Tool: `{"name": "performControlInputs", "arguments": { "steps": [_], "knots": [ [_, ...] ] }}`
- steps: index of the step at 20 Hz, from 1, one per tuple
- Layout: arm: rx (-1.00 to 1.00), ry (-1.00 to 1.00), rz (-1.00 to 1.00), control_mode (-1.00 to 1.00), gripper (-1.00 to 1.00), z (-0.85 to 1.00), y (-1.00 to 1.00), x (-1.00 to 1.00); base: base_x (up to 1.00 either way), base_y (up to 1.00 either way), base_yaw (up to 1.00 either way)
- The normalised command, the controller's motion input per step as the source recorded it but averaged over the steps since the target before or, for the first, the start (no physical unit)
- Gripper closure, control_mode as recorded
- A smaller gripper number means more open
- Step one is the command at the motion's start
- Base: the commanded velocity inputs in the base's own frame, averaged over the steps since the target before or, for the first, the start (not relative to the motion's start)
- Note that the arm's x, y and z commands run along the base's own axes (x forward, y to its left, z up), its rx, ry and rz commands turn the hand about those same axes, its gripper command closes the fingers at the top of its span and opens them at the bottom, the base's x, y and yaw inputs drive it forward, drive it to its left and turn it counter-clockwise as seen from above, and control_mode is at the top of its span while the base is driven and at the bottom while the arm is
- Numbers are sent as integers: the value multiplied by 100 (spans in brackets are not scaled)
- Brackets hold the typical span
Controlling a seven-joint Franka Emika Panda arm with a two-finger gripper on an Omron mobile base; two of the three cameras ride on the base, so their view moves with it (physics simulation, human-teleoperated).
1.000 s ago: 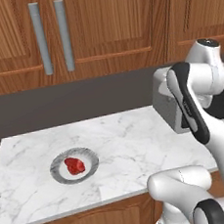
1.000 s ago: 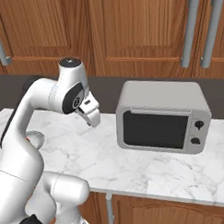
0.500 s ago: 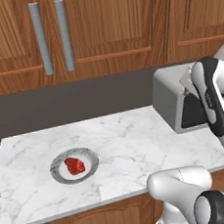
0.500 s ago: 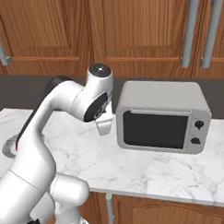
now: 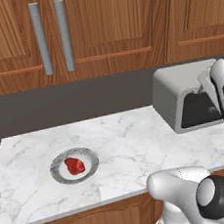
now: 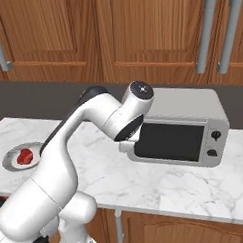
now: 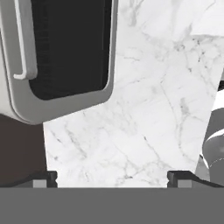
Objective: Open the toaster oven door. Place the hotdog bun on the top rack in the toaster oven and place the steak on the bottom rack.
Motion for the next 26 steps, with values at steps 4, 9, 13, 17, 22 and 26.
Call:
{"name": "performControlInputs", "arguments": {
  "steps": [4,9,13,17,22,26],
  "knots": [
    [12,0,-1,-100,-100,-12,-35,30,0,0,0],
    [6,0,0,-100,-100,-11,-31,46,0,0,0],
    [6,0,3,-100,-100,-5,-38,38,0,0,0],
    [6,0,1,-100,-100,-9,-33,37,0,0,0],
    [4,6,1,-100,-100,-19,-17,36,0,0,0],
    [0,3,2,-100,-100,-25,-7,32,0,0,0]
  ]
}}
